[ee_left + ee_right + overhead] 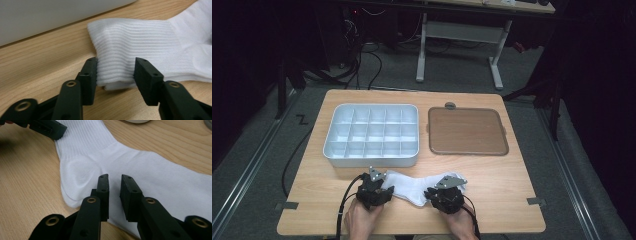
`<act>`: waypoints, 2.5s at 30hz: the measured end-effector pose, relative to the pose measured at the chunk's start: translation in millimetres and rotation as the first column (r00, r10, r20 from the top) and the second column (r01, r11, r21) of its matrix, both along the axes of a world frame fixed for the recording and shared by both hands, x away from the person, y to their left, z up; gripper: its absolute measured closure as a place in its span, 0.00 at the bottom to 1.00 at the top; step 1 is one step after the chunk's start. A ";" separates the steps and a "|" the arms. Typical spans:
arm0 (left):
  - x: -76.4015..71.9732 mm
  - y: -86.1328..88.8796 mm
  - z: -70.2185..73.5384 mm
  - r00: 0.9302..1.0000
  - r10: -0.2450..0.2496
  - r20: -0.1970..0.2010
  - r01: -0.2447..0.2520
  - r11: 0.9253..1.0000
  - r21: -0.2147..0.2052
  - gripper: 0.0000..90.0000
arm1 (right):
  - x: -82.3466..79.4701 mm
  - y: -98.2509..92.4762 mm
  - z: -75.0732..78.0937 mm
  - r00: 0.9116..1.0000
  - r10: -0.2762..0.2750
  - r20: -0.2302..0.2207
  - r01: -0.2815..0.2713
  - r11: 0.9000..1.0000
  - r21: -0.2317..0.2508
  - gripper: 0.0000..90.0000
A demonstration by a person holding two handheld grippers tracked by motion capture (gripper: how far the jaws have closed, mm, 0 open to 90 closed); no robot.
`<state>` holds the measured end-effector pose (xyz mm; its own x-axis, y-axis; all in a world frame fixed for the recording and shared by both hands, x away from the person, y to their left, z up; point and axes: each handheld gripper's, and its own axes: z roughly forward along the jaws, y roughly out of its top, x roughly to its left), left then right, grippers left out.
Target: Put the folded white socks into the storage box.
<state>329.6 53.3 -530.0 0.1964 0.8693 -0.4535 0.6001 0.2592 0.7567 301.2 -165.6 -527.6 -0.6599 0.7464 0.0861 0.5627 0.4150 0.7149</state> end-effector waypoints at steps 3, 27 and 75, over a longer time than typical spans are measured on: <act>0.9 2.5 0.8 1.000 -0.005 -0.012 0.004 0.999 -0.033 0.71 | -0.5 0.6 -0.4 1.000 0.009 0.014 -0.009 1.000 -0.013 0.87; -2.4 24.5 28.7 0.997 -0.081 0.018 0.083 0.968 -0.237 0.87 | -4.2 7.2 -1.6 0.998 0.026 0.056 -0.023 0.998 -0.053 0.87; -1.0 -9.6 71.0 0.963 -0.250 0.099 0.268 0.923 -0.277 0.87 | 0.4 52.6 -3.0 0.996 0.083 0.035 -0.083 0.996 -0.015 0.84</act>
